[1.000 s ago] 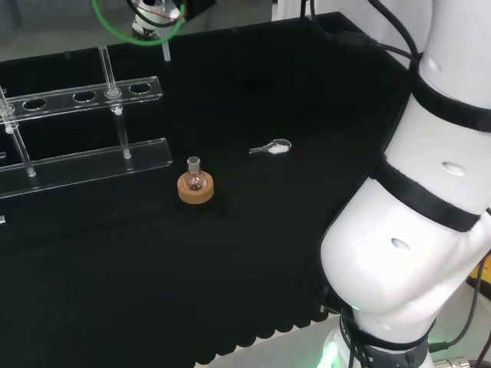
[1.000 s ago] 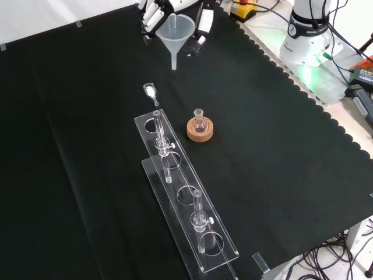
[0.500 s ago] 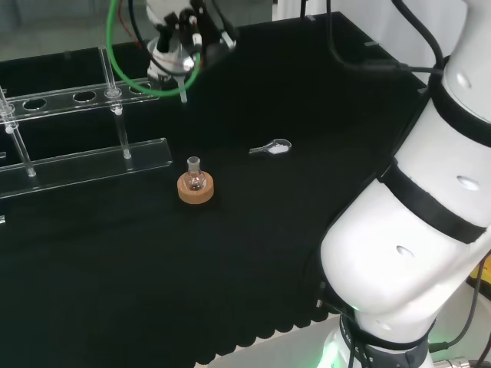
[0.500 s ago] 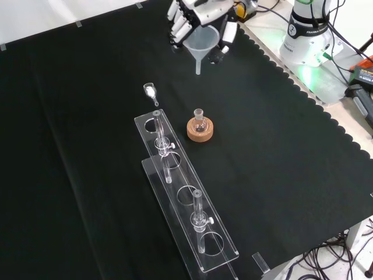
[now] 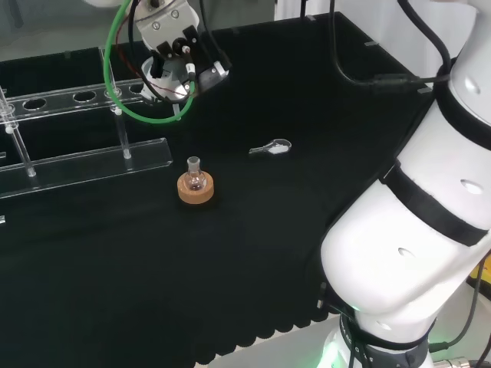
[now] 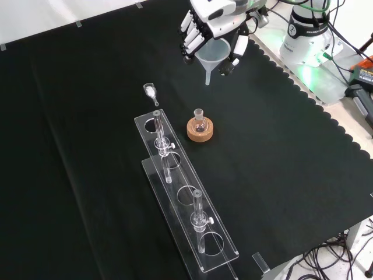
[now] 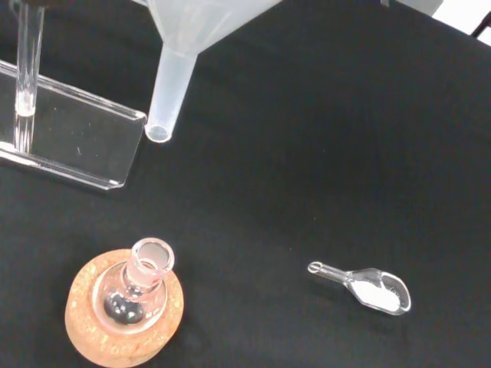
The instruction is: Place the funnel on the round-bottom flask.
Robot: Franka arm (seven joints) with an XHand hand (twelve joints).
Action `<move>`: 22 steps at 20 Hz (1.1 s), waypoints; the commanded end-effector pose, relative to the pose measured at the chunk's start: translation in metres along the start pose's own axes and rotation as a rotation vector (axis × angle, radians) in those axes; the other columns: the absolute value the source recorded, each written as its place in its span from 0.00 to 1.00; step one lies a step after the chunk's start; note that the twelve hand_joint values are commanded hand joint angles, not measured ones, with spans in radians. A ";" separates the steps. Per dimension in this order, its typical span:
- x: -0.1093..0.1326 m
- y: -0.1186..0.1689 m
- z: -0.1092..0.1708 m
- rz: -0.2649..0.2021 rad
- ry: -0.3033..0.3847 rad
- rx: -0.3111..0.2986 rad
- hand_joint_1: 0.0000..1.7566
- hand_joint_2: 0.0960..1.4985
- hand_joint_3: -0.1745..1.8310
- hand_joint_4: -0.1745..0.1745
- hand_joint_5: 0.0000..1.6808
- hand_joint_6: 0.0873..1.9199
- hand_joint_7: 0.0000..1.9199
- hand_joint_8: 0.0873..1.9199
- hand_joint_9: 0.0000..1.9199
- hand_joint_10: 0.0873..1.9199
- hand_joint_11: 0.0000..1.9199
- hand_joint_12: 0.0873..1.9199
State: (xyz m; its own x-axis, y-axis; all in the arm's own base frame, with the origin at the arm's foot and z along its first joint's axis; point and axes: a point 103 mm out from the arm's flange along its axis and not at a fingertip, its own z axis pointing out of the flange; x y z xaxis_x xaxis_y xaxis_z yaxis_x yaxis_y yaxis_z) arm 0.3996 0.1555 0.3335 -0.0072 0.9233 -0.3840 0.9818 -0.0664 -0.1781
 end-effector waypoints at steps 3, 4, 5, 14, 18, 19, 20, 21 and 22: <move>0.003 0.011 0.028 -0.010 0.004 0.036 0.47 0.47 0.37 0.26 0.57 0.36 0.53 0.38 0.73 0.15 0.53 0.48; 0.005 0.013 0.034 -0.011 0.007 0.031 0.47 0.47 0.37 0.26 0.57 0.36 0.53 0.38 0.73 0.15 0.53 0.47; 0.006 0.014 0.038 -0.014 0.013 0.030 0.47 0.47 0.37 0.26 0.57 0.36 0.53 0.38 0.73 0.15 0.53 0.47; 0.014 0.031 0.069 -0.024 0.035 0.057 0.47 0.47 0.37 0.24 0.57 0.36 0.53 0.38 0.73 0.15 0.54 0.47; 0.015 0.034 0.080 -0.026 0.041 0.068 0.47 0.47 0.37 0.23 0.57 0.36 0.53 0.39 0.73 0.15 0.54 0.47; 0.015 0.034 0.083 -0.029 0.041 0.067 0.47 0.47 0.37 0.23 0.57 0.36 0.53 0.39 0.73 0.15 0.54 0.46; 0.016 0.035 0.085 -0.030 0.043 0.067 0.47 0.47 0.37 0.23 0.57 0.36 0.53 0.39 0.73 0.15 0.54 0.46; 0.016 0.035 0.087 -0.030 0.041 0.065 0.47 0.47 0.37 0.23 0.57 0.36 0.53 0.39 0.73 0.15 0.54 0.46; 0.016 0.036 0.090 -0.029 0.043 0.070 0.47 0.47 0.37 0.23 0.57 0.36 0.53 0.39 0.73 0.15 0.54 0.46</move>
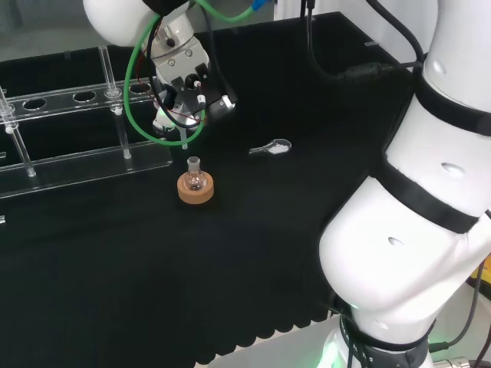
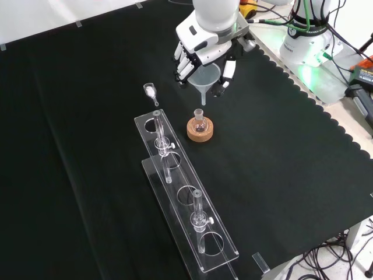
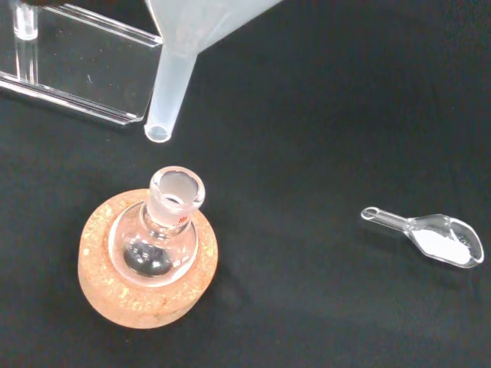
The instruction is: Place the funnel on the round-bottom flask.
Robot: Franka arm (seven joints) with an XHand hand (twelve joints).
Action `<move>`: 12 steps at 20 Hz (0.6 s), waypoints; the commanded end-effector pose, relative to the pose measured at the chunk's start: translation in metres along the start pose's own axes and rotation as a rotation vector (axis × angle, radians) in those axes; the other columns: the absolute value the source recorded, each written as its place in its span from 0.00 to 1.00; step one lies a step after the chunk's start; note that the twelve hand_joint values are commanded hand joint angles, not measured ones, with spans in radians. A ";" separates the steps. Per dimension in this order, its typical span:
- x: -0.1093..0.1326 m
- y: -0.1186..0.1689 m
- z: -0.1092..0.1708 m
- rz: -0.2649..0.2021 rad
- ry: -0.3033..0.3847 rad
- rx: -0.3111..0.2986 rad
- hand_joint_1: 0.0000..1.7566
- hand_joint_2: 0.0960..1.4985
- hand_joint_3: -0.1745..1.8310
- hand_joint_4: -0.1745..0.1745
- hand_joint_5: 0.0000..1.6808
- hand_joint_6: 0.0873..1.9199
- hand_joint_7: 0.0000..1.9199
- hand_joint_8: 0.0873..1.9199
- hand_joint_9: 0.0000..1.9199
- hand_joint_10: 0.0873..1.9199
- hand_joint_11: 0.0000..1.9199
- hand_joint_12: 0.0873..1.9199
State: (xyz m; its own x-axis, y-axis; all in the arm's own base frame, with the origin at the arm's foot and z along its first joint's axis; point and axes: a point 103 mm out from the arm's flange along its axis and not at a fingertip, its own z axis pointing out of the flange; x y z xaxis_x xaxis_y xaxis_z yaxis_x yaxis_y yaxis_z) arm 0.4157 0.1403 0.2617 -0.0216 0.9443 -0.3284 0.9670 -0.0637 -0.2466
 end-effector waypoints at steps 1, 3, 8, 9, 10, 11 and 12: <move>0.002 0.009 0.024 -0.001 -0.010 0.008 0.47 0.47 0.37 0.23 0.57 0.36 0.53 0.39 0.73 0.14 0.54 0.46; 0.002 0.009 0.025 0.002 -0.013 0.009 0.47 0.48 0.37 0.22 0.57 0.36 0.53 0.39 0.73 0.14 0.54 0.46; 0.005 0.016 0.042 0.004 -0.002 0.022 0.47 0.48 0.37 0.22 0.57 0.37 0.53 0.39 0.73 0.14 0.55 0.46; 0.005 0.017 0.044 0.004 -0.004 0.024 0.47 0.48 0.37 0.22 0.57 0.37 0.53 0.39 0.73 0.14 0.55 0.46; 0.004 0.018 0.047 0.005 -0.005 0.027 0.47 0.48 0.37 0.22 0.57 0.37 0.53 0.39 0.73 0.14 0.55 0.46; 0.004 0.018 0.048 0.005 -0.004 0.029 0.47 0.48 0.37 0.22 0.57 0.37 0.53 0.39 0.73 0.14 0.55 0.46; 0.004 0.019 0.049 0.006 -0.006 0.029 0.47 0.48 0.37 0.21 0.57 0.37 0.53 0.39 0.73 0.14 0.55 0.46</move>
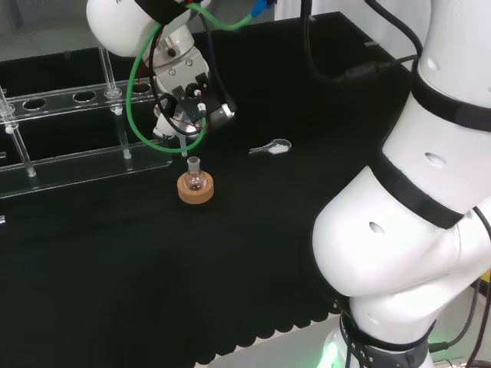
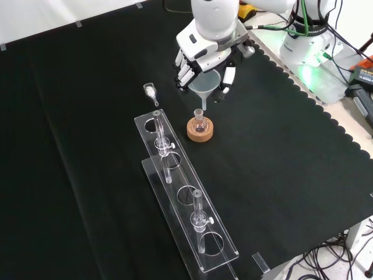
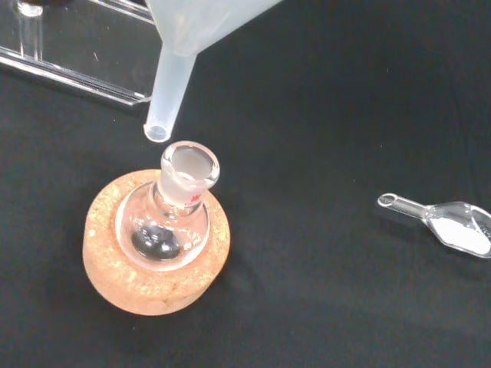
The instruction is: Place the funnel on the round-bottom flask.
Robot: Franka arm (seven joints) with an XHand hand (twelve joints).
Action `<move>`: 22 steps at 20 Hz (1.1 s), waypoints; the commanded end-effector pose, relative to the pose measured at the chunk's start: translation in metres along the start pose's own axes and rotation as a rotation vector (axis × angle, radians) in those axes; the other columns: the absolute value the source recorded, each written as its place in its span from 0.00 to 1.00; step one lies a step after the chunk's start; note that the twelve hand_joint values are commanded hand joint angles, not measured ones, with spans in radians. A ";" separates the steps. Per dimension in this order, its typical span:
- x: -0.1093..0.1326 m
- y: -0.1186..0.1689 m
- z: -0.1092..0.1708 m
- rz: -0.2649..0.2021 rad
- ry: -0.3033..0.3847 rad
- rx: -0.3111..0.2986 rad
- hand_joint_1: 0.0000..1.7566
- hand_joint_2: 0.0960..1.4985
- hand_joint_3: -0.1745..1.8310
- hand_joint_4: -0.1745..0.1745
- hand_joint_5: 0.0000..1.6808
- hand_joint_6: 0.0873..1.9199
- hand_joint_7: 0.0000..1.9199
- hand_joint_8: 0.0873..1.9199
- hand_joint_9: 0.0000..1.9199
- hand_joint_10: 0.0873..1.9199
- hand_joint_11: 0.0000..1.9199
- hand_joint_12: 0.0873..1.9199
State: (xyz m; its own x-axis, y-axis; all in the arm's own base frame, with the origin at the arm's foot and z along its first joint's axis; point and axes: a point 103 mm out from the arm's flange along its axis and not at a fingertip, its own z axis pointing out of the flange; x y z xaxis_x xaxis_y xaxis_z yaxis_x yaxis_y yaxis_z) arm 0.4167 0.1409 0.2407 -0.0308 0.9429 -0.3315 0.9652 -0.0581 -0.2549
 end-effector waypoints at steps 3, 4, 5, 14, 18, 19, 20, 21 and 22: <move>-0.003 0.013 0.033 0.013 -0.006 0.028 0.47 0.48 0.37 0.21 0.57 0.37 0.52 0.39 0.73 0.14 0.55 0.46; -0.003 0.014 0.033 0.013 -0.002 0.029 0.47 0.48 0.37 0.21 0.57 0.37 0.52 0.39 0.73 0.14 0.55 0.46; -0.003 0.014 0.034 0.012 0.003 0.025 0.48 0.48 0.37 0.21 0.57 0.37 0.52 0.39 0.73 0.14 0.55 0.46; 0.001 0.018 0.040 0.007 0.009 0.003 0.48 0.48 0.38 0.20 0.57 0.37 0.52 0.39 0.73 0.14 0.55 0.46; 0.002 0.017 0.033 0.005 -0.001 -0.020 0.48 0.48 0.38 0.19 0.57 0.37 0.52 0.39 0.73 0.14 0.55 0.46; 0.002 0.018 0.032 0.006 -0.005 -0.024 0.48 0.48 0.38 0.19 0.57 0.37 0.52 0.39 0.73 0.14 0.55 0.46; 0.001 0.018 0.032 0.005 -0.007 -0.027 0.48 0.48 0.38 0.19 0.57 0.37 0.52 0.39 0.73 0.14 0.55 0.46; 0.001 0.020 0.032 0.005 -0.009 -0.027 0.48 0.48 0.38 0.19 0.57 0.37 0.52 0.39 0.73 0.14 0.55 0.46; 0.000 0.020 0.032 0.005 -0.009 -0.025 0.48 0.48 0.38 0.19 0.57 0.37 0.52 0.39 0.73 0.14 0.55 0.46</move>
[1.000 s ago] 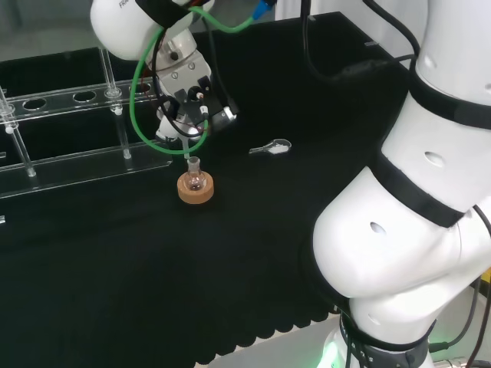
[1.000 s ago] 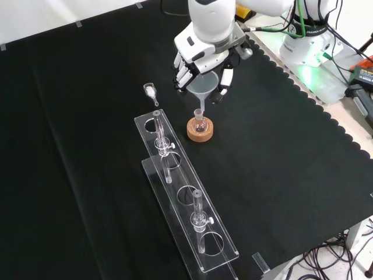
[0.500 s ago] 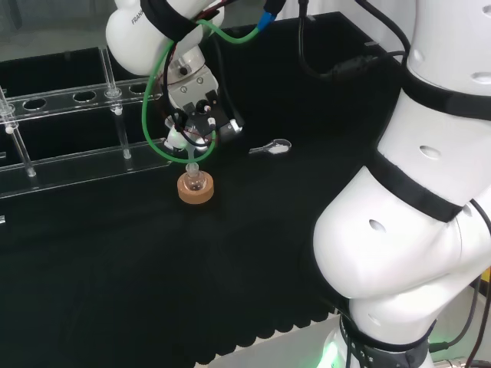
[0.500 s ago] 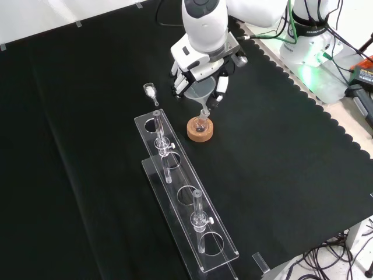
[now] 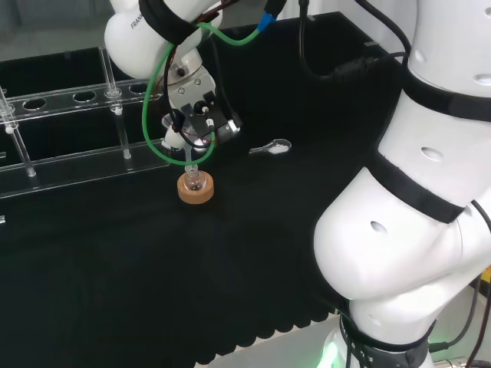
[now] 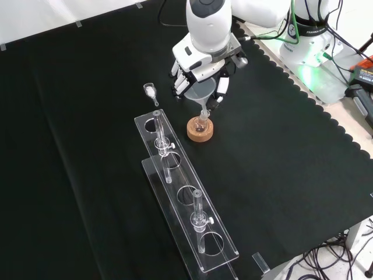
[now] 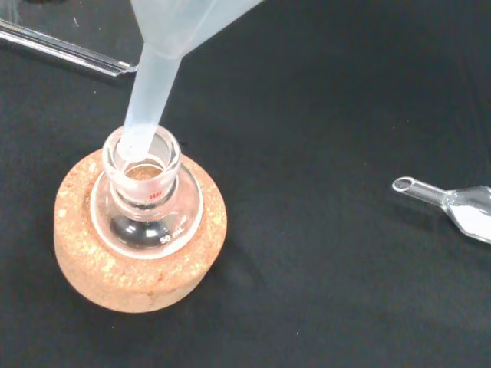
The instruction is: Place the funnel on the round-bottom flask.
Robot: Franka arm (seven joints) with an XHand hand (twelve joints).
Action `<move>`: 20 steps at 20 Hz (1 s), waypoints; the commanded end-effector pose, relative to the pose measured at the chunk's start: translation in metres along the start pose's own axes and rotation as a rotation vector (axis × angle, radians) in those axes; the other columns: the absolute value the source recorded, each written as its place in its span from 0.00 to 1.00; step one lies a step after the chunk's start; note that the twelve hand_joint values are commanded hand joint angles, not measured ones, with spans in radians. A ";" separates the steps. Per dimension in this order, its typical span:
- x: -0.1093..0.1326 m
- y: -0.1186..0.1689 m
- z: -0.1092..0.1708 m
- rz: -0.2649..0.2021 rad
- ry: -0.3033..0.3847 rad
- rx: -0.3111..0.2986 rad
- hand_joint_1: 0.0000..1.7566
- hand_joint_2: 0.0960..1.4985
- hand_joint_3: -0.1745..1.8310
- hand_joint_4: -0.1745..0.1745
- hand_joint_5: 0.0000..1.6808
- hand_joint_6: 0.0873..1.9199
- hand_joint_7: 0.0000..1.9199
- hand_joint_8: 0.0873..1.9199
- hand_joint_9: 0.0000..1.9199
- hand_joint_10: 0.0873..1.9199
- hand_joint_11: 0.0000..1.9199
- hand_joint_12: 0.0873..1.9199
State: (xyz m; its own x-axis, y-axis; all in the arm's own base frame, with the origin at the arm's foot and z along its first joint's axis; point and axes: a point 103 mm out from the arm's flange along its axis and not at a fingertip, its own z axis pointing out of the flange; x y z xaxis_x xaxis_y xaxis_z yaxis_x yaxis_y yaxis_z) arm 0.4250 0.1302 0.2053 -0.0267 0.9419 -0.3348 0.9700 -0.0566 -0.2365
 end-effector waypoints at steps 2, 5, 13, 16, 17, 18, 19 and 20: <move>-0.002 0.006 0.003 -0.002 -0.007 0.002 0.48 0.48 0.38 0.18 0.57 0.37 0.52 0.40 0.73 0.14 0.55 0.46; -0.003 0.008 0.007 0.000 -0.004 0.010 0.48 0.48 0.38 0.18 0.57 0.37 0.52 0.40 0.73 0.14 0.55 0.46; 0.003 0.016 0.017 -0.009 0.003 0.022 0.48 0.48 0.38 0.18 0.57 0.37 0.52 0.40 0.72 0.14 0.55 0.46; 0.004 0.017 0.019 -0.010 0.002 0.025 0.48 0.48 0.38 0.18 0.56 0.37 0.52 0.40 0.72 0.14 0.54 0.46; 0.005 0.017 0.020 -0.011 0.000 0.025 0.48 0.48 0.38 0.18 0.56 0.37 0.52 0.40 0.72 0.14 0.54 0.46; 0.005 0.017 0.021 -0.011 -0.002 0.027 0.48 0.48 0.38 0.18 0.56 0.37 0.52 0.40 0.72 0.14 0.54 0.46; 0.005 0.017 0.021 -0.011 -0.003 0.030 0.48 0.48 0.38 0.18 0.56 0.37 0.51 0.40 0.72 0.14 0.54 0.46; 0.004 0.017 0.022 -0.008 -0.001 0.032 0.48 0.48 0.38 0.18 0.56 0.37 0.51 0.40 0.72 0.14 0.54 0.46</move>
State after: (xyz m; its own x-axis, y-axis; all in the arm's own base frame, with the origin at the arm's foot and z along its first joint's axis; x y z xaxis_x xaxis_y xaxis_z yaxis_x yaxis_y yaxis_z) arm 0.4368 0.1269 0.1818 -0.0364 0.9426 -0.3320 0.9628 -0.0559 -0.2645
